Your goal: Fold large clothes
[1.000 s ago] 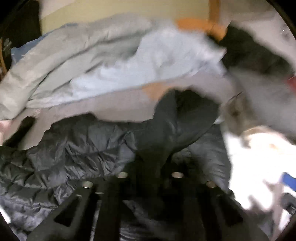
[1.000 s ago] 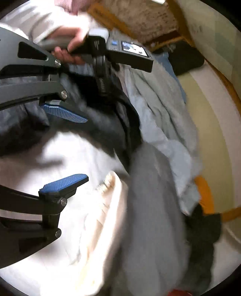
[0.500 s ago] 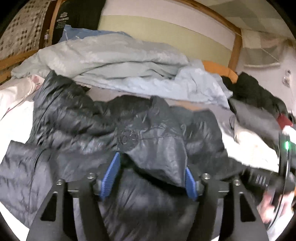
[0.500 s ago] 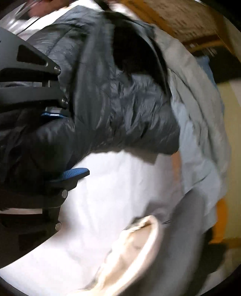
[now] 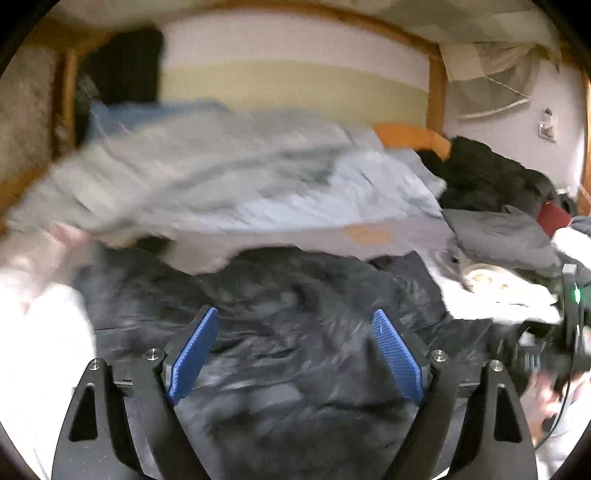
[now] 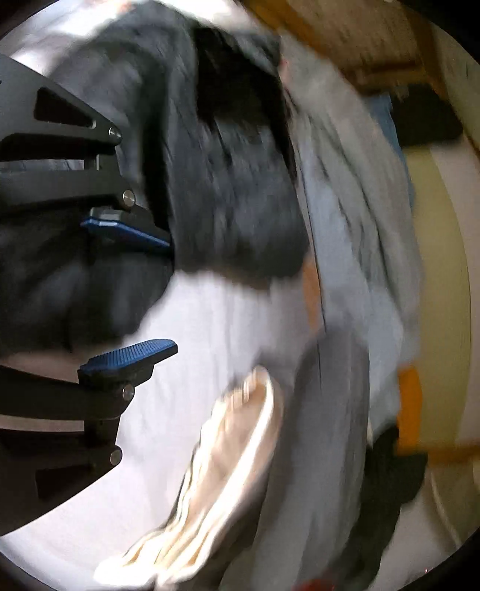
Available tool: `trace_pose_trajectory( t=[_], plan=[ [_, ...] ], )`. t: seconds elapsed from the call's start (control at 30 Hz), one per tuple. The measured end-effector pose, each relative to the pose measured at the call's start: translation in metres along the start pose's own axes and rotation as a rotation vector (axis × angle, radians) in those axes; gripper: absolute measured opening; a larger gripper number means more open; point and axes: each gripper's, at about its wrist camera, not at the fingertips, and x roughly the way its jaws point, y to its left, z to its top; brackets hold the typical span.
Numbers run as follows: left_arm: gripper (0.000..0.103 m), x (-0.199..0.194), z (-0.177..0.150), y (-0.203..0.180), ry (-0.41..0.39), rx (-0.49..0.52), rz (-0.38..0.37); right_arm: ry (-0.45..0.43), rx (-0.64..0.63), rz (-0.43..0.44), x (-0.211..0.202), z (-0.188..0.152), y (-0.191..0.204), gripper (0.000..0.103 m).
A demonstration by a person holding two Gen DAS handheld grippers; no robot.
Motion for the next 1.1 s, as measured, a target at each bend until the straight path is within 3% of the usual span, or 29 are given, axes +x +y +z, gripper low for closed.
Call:
trace_pose_trajectory(
  t=[0.03,0.07,0.13,0.23,0.33,0.4,0.43,0.47,0.53,0.63,0.7,0.77,0.87,1.0,1.1],
  plan=[
    [0.085,0.016,0.008,0.001,0.064,-0.02,-0.052,0.073,-0.04,0.118,0.004,-0.001,0.005,0.058],
    [0.085,0.032,0.016,0.002,0.117,-0.042,-0.063,0.099,-0.094,0.161,0.003,-0.005,0.012,0.058],
    [0.085,0.057,0.028,0.0,0.153,-0.04,0.017,0.043,-0.168,0.107,-0.008,-0.007,0.024,0.059],
    [0.085,0.099,0.041,0.002,0.222,-0.023,0.09,0.021,-0.178,0.143,-0.014,-0.004,0.027,0.059],
    [0.083,0.132,0.044,0.019,0.307,-0.121,0.034,-0.029,-0.156,0.179,-0.027,-0.001,0.024,0.059],
    [0.066,0.152,0.035,0.035,0.428,-0.236,-0.032,-0.085,-0.131,0.187,-0.034,0.005,0.019,0.059],
    [0.026,0.159,0.03,0.042,0.479,-0.295,-0.052,-0.122,-0.102,0.169,-0.037,0.007,0.017,0.059],
    [0.002,0.16,0.025,0.05,0.492,-0.342,-0.071,-0.154,-0.066,0.144,-0.039,0.008,0.015,0.059],
    [0.002,0.141,0.024,0.051,0.417,-0.291,-0.04,-0.198,-0.029,0.085,-0.038,0.01,0.017,0.059],
    [0.002,0.083,0.025,0.046,0.196,-0.169,0.085,-0.247,-0.02,-0.067,-0.033,0.013,0.02,0.059],
    [0.002,0.035,0.021,0.051,0.052,-0.161,0.163,-0.225,-0.005,-0.097,-0.026,0.015,0.019,0.059],
    [0.007,-0.004,0.011,0.061,-0.052,-0.173,0.253,-0.133,-0.001,-0.168,-0.004,0.015,0.021,0.059],
    [0.016,-0.029,-0.009,0.077,-0.042,-0.177,0.319,-0.012,-0.04,-0.231,0.022,0.008,0.028,0.058],
    [0.034,-0.031,-0.057,0.096,0.041,-0.18,0.348,-0.013,-0.09,-0.263,0.027,0.005,0.04,0.058],
    [0.045,-0.026,-0.087,0.111,0.091,-0.231,0.297,-0.005,-0.085,-0.266,0.029,0.005,0.037,0.058]
  ],
)
